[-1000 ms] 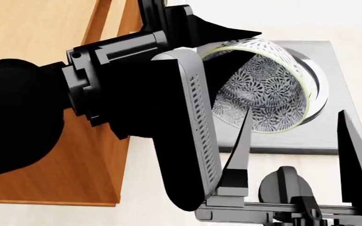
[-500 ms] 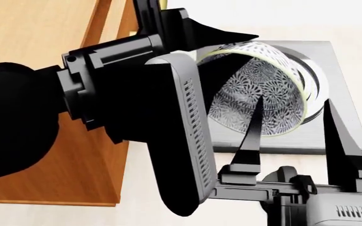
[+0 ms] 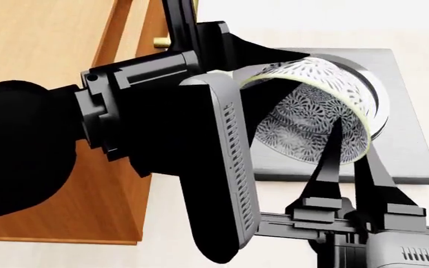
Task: Pick the akita bowl on the wooden cabinet and place it on the plate.
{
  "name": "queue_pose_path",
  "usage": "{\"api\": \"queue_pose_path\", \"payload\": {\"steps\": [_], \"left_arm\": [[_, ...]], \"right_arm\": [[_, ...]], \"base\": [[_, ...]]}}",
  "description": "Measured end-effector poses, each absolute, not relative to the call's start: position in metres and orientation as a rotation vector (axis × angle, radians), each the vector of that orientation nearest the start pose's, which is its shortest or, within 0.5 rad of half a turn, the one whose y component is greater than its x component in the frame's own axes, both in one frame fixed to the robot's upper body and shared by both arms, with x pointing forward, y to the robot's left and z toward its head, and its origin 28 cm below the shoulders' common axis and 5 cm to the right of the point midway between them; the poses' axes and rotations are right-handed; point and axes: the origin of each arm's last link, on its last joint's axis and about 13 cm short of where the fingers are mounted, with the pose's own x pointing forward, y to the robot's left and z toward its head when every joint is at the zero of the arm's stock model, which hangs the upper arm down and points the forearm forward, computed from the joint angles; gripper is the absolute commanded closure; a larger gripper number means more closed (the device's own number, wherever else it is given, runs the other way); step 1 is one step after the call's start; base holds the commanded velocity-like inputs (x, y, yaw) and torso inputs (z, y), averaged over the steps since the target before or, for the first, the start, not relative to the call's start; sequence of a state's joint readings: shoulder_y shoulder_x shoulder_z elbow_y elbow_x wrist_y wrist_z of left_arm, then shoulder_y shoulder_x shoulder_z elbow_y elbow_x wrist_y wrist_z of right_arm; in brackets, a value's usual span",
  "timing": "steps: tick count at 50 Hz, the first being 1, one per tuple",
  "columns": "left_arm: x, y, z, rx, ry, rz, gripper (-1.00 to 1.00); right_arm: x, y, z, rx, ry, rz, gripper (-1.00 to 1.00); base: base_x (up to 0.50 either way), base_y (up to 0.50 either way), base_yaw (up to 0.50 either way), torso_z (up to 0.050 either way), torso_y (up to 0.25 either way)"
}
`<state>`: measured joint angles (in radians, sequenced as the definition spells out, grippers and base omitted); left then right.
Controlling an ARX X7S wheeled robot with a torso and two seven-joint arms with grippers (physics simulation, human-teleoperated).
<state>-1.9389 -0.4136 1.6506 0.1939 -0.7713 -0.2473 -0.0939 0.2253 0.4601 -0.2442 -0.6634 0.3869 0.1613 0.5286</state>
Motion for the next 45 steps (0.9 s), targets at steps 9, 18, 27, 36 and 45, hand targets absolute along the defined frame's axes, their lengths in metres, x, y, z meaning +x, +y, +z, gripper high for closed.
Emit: {"api": "queue_pose_path", "payload": {"steps": [9, 18, 27, 36, 45], "left_arm": [[0.294, 0.114, 0.347, 1.041, -0.596, -0.914, -1.00], [0.295, 0.117, 0.348, 1.045, -0.567, -0.904, -1.00], [0.294, 0.119, 0.347, 1.049, -0.533, -0.914, -1.00], [0.295, 0.120, 0.347, 1.044, -0.515, -0.909, -1.00], [0.295, 0.120, 0.348, 1.040, -0.511, -0.903, -1.00]], "right_arm": [[0.212, -0.108, 0.174, 0.022, -0.541, -0.133, 1.00], [0.212, -0.108, 0.178, -0.047, -0.533, -0.266, 1.00], [0.212, -0.110, 0.181, -0.047, -0.535, -0.349, 1.00], [0.213, -0.115, 0.180, -0.008, -0.510, -0.418, 1.00], [0.208, -0.122, 0.182, 0.011, -0.511, -0.471, 1.00]], "base": [[0.00, 0.00, 0.00, 0.000, 0.000], [0.00, 0.00, 0.00, 0.000, 0.001], [0.00, 0.00, 0.00, 0.000, 0.000], [0.00, 0.00, 0.00, 0.000, 0.000], [0.00, 0.00, 0.00, 0.000, 0.001]]}}
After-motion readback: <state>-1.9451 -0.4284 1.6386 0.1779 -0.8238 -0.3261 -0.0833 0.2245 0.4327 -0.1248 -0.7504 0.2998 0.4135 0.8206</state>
